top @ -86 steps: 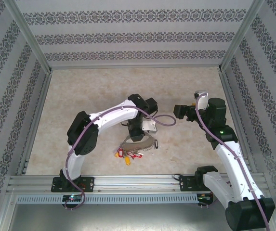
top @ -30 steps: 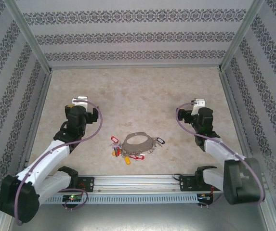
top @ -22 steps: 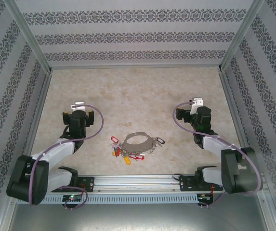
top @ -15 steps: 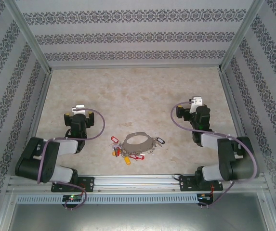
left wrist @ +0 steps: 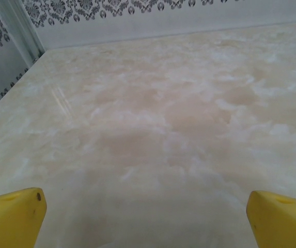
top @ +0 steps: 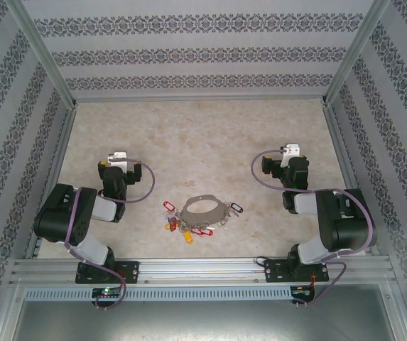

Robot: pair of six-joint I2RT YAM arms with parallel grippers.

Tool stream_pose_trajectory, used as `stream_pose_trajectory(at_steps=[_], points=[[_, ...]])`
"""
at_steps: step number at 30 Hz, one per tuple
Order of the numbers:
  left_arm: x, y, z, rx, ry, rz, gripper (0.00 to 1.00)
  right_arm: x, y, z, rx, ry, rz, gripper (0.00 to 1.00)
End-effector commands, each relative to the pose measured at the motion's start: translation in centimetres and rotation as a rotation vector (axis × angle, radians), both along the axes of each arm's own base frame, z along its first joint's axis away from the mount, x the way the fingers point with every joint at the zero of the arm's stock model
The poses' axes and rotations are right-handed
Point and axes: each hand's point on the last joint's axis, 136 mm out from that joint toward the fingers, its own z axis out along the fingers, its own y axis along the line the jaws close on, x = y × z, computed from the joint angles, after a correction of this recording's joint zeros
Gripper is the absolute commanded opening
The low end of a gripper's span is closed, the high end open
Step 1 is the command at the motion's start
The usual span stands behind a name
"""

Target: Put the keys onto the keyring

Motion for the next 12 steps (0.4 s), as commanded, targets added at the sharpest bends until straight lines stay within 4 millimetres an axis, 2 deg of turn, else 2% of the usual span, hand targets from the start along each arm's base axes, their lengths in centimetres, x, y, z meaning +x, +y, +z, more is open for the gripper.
stream_pose_trajectory(at_steps=[1, 12], points=[[0.54, 0.20, 0.89, -0.013, -0.037, -0.001, 1.00, 0.65, -0.37, 1.60, 0.007, -0.056, -0.016, 0.98], [0.67, 0.38, 0.95, -0.016, -0.031, 0.011, 1.00, 0.68, -0.33, 1.53, 0.011, -0.051, -0.013, 0.98]])
